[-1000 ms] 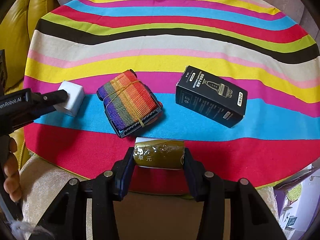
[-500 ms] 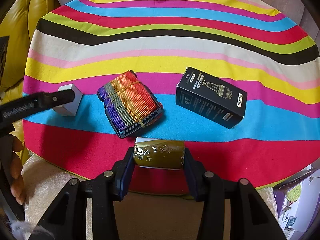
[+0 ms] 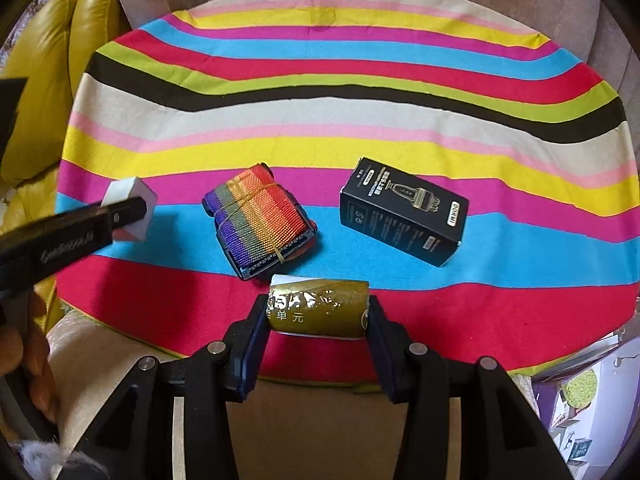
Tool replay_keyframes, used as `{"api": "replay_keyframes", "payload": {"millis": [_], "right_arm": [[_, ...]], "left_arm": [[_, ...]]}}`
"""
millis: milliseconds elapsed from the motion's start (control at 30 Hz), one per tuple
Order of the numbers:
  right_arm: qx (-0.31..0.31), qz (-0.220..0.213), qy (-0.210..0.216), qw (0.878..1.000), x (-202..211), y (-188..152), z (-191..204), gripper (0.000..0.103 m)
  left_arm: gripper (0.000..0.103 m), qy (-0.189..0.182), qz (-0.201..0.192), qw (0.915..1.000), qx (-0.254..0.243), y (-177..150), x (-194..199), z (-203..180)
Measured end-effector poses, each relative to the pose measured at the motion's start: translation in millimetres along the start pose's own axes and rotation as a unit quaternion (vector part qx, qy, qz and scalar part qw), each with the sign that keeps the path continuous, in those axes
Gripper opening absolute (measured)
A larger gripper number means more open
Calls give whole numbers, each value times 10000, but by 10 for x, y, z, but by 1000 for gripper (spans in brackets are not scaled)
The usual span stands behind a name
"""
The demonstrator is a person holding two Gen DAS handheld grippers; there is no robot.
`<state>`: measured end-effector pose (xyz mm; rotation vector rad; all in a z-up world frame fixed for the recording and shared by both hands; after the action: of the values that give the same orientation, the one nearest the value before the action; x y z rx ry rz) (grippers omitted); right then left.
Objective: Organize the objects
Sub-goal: 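Carry the white cube box and gold cylinder over the purple-rimmed box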
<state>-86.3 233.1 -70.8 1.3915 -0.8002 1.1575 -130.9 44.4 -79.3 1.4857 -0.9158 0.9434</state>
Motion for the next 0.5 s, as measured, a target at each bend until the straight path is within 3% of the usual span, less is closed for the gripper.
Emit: {"api": "replay_keyframes", "payload": {"millis": [500], "right_arm": [[-328,-339,-58,9989,335,-281,-308,47]], "left_arm": [[44,-607,-387,9962,-484,-395,496,-727]]}}
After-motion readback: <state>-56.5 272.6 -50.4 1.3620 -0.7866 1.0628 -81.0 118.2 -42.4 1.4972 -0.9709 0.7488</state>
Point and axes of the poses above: each gripper's, at about its wrist camera, not at the fingertips, and x roughly against the way its jaws point, z to its left, y to its top, the point moved 7 cm from there along -x, roughly the way its jaws point, and after that the axes turned 10 degrees about z, right-handed, at the moved point
